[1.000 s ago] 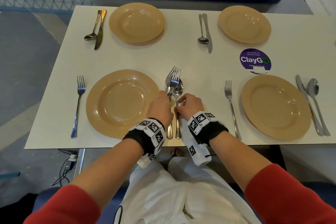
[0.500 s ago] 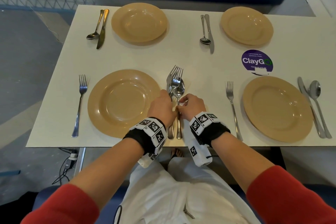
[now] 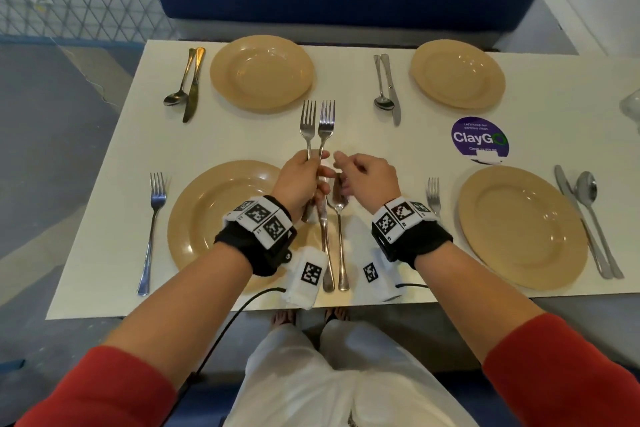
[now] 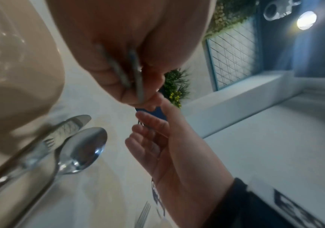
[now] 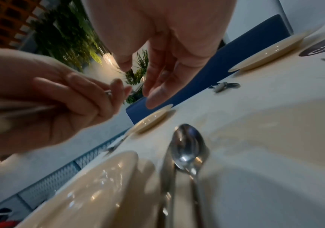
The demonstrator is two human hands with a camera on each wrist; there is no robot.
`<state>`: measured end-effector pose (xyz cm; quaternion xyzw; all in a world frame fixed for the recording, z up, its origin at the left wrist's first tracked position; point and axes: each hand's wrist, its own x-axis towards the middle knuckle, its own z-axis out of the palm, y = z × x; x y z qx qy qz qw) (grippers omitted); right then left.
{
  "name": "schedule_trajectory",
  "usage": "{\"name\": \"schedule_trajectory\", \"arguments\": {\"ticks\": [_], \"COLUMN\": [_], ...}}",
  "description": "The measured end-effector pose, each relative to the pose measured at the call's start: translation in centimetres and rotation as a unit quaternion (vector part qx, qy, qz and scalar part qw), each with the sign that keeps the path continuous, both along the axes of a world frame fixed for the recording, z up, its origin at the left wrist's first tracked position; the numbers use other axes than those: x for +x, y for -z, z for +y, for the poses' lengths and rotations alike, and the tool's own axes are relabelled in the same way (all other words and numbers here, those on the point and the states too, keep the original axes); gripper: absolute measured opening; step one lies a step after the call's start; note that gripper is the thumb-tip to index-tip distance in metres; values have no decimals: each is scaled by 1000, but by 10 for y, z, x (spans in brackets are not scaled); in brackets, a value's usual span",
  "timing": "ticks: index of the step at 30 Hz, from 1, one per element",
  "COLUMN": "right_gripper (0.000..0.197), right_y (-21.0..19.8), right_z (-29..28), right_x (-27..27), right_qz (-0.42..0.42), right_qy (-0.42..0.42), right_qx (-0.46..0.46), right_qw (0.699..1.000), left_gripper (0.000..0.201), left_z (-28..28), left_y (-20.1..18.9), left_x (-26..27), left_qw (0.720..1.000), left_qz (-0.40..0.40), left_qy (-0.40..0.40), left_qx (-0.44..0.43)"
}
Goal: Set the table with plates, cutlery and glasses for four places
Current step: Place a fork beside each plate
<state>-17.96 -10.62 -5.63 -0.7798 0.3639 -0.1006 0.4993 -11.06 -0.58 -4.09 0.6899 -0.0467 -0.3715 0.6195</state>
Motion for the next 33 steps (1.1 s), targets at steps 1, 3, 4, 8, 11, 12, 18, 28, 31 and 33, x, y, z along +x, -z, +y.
{"name": "schedule_trajectory", "arguments": {"ticks": [1, 3, 4, 8, 11, 12, 18, 28, 31, 33], "right_gripper": [40, 32, 27, 18, 9, 9, 23, 25, 23, 25], "right_y": [-7, -13, -13, -10, -32, -32, -32, -29, -31, -33], "right_z": [-1, -3, -4, -6, -51, -53, -66, -165, -215, -250], "right_x": [6, 17, 17, 19, 60, 58, 55, 18, 4, -6], "right_qz": [-5, -19, -27, -35, -51, -60, -104, 81, 142, 172], "right_qy": [-7, 2, 12, 22, 108, 132, 208, -31, -125, -167], "right_qx": [8, 20, 35, 79, 57, 63, 84, -350, -404, -396], "right_qw": [1000, 1000, 999, 996, 991, 987, 969, 933, 895, 886], "left_gripper": [23, 23, 23, 24, 20, 20, 18, 18, 15, 16], "left_z": [-2, -6, -4, -7, -51, -50, -48, -156, -203, -234], "left_y": [-2, -1, 2, 16, -11, -6, 0, 2, 1, 0], "left_x": [4, 7, 4, 2, 51, 52, 62, 54, 41, 28], "left_qw": [1000, 999, 998, 997, 990, 990, 987, 969, 967, 967], "left_qz": [8, 3, 4, -7, 4, -3, -60, -153, -168, -170], "left_qy": [11, 29, 30, 31, 125, 130, 146, 189, 184, 180], "left_qx": [-16, -38, -47, -65, -63, -55, -31, 52, 55, 55]}}
